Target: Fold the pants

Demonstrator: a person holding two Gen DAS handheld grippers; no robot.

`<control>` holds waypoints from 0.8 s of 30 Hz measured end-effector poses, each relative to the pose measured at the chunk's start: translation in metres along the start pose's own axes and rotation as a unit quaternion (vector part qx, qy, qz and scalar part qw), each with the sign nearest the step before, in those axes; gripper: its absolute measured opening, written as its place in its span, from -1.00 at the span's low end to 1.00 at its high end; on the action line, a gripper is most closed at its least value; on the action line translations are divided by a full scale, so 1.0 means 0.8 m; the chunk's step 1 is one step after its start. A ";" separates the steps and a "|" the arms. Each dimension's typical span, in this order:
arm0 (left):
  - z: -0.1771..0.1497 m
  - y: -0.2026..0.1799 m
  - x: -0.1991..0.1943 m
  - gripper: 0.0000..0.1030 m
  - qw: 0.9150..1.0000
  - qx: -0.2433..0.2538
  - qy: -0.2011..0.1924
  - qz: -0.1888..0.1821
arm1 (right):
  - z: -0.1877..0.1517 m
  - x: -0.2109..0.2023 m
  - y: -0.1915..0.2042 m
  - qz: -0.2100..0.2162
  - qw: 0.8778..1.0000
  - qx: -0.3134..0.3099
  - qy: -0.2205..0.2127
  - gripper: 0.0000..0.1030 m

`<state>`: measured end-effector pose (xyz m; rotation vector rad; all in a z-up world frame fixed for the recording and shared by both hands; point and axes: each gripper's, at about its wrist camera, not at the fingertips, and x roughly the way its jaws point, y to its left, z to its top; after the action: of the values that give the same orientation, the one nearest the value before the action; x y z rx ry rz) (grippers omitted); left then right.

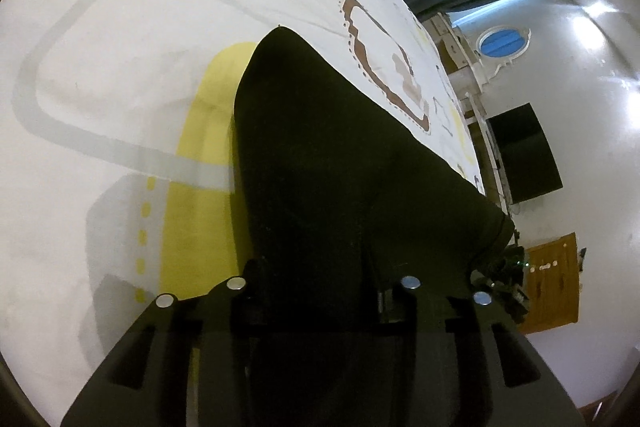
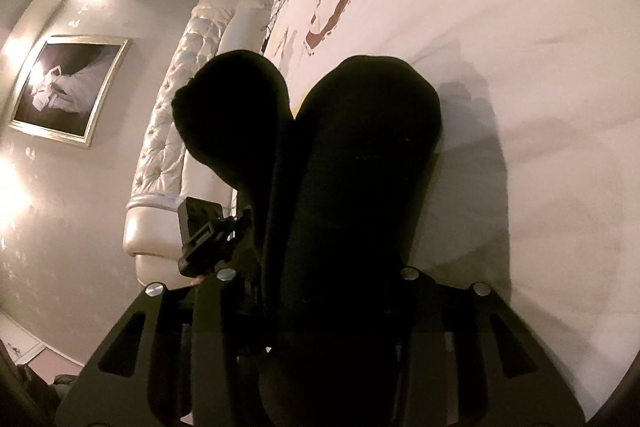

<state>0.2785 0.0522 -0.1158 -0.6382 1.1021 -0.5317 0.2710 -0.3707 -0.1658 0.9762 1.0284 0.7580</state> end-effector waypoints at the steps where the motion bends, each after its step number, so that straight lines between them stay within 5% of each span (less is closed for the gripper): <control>1: -0.001 -0.002 -0.001 -0.19 1.000 0.006 -0.003 0.003 | 0.001 0.001 0.003 0.002 1.000 0.002 -0.003 -0.15; 6: -0.013 -0.032 -0.012 0.44 0.994 0.073 -0.029 0.072 | -0.006 -0.022 0.009 -0.002 0.999 0.008 -0.034 0.18; 11: -0.046 -0.054 -0.045 0.59 0.975 0.126 -0.060 0.171 | -0.031 -0.053 0.044 -0.106 0.991 -0.043 -0.074 0.60; 19: -0.135 -0.100 -0.083 0.63 0.932 0.191 -0.100 0.291 | -0.136 -0.101 0.131 -0.301 0.927 -0.142 -0.174 0.74; 22: -0.171 -0.118 -0.083 0.63 0.928 0.206 -0.101 0.294 | -0.181 -0.084 0.151 -0.366 0.897 -0.177 -0.174 0.75; 24: -0.190 -0.127 -0.082 0.64 0.926 0.202 -0.107 0.301 | -0.206 -0.069 0.156 -0.386 0.888 -0.194 -0.160 0.76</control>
<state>0.1058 -0.0060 -0.0493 0.0194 0.8837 -0.1370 0.0887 -0.3225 -0.0641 0.2684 0.8283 0.1093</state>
